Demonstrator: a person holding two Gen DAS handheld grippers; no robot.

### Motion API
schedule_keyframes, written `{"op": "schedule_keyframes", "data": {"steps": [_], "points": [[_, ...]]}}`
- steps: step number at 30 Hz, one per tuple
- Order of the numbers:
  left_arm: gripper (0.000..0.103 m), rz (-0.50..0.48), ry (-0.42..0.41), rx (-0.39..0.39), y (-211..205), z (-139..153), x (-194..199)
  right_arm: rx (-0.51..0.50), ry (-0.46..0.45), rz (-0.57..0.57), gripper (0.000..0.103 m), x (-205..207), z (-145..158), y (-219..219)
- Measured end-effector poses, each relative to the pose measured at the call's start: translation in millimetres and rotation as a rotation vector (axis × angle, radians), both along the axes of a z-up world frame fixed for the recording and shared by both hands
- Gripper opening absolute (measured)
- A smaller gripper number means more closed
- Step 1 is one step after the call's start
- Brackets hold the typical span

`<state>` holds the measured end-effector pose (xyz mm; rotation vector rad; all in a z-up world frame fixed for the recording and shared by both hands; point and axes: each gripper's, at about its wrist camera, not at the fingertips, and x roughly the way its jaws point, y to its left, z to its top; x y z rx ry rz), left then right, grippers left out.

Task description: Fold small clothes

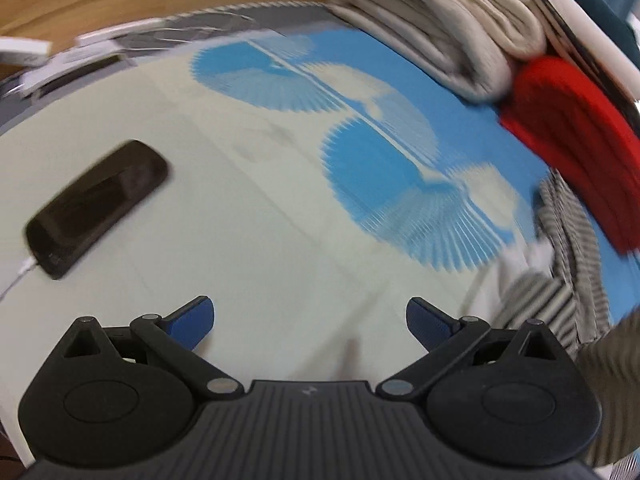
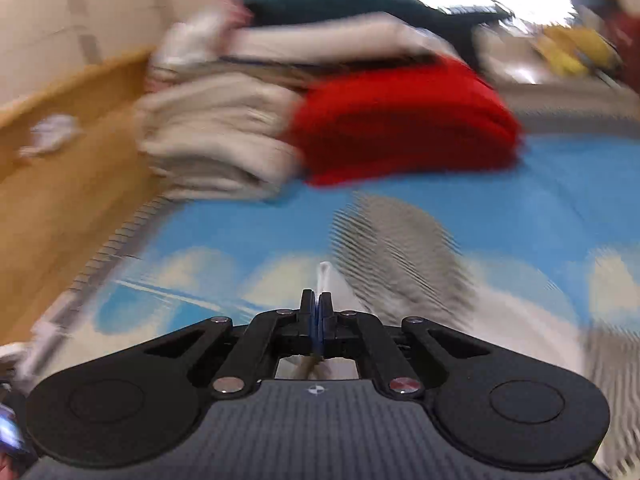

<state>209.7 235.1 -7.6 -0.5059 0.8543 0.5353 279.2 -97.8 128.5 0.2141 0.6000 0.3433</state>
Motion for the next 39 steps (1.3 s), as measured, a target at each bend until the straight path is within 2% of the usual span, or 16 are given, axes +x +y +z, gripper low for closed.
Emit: {"op": "schedule_keyframes", "data": {"steps": [3, 5, 7, 9, 11, 17, 19, 20, 23, 25, 27, 30, 32, 35, 36, 39], "points": [[0.102, 0.069, -0.016, -0.006, 18.8, 4.8, -5.7, 0.051, -0.155, 0.086, 0.000, -14.2, 58.4, 30.7], [0.102, 0.091, -0.023, -0.015, 26.0, 6.3, -8.1, 0.065, -0.241, 0.093, 0.000, -21.1, 87.3, 25.9], [0.102, 0.088, -0.016, -0.017, 28.2, 6.5, -8.2, 0.055, -0.284, 0.053, 0.000, -22.0, 96.9, 1.7], [0.102, 0.076, -0.011, -0.020, 25.6, 5.8, -8.1, 0.039, -0.243, -0.027, 0.000, -7.6, 79.0, -31.5], [0.102, 0.057, -0.004, -0.015, 19.1, 4.5, -5.3, -0.003, -0.140, -0.130, 0.000, 12.0, 37.3, -72.5], [0.102, 0.000, 0.015, 0.020, -5.1, -3.1, 3.9, -0.168, 0.276, -0.385, 0.000, 38.8, -153.2, -178.4], [0.102, -0.030, 0.026, 0.022, -15.0, -6.6, 8.0, -0.158, 0.368, -0.435, 0.000, 34.2, -199.2, -201.5], [0.102, -0.045, 0.028, 0.021, -19.8, -7.9, 9.9, -0.127, 0.374, -0.448, 0.000, 31.1, -211.7, -208.7], [0.102, -0.103, 0.036, 0.026, -34.6, -11.6, 14.5, -0.064, 0.320, -0.472, 0.000, 17.4, -216.6, -219.1], [0.102, -0.142, 0.030, 0.032, -45.1, -12.5, 16.7, -0.050, 0.334, -0.506, 0.011, 13.8, -209.7, -221.1], [0.102, -0.190, 0.028, 0.038, -55.7, -13.2, 19.3, -0.054, 0.264, -0.507, 0.024, 8.2, -195.1, -213.5], [0.102, -0.254, 0.035, 0.074, -73.7, -14.8, 22.4, -0.062, 0.181, -0.440, 0.026, -2.8, -179.3, -198.6], [0.102, -0.292, 0.038, 0.098, -85.9, -16.3, 24.1, -0.052, 0.195, -0.348, 0.026, -8.0, -180.7, -188.6], [0.102, -0.350, 0.046, 0.140, -104.1, -19.7, 27.4, -0.224, 0.312, -0.289, 0.026, -2.2, -211.3, -166.7], [0.102, -0.364, 0.048, 0.153, -108.7, -20.0, 28.0, -0.253, 0.298, -0.296, 0.026, -4.4, -216.6, -164.4], [0.102, -0.399, 0.037, 0.190, -122.1, -19.6, 26.2, -0.180, 0.279, -0.349, 0.029, -21.8, -198.7, -170.6]]}}
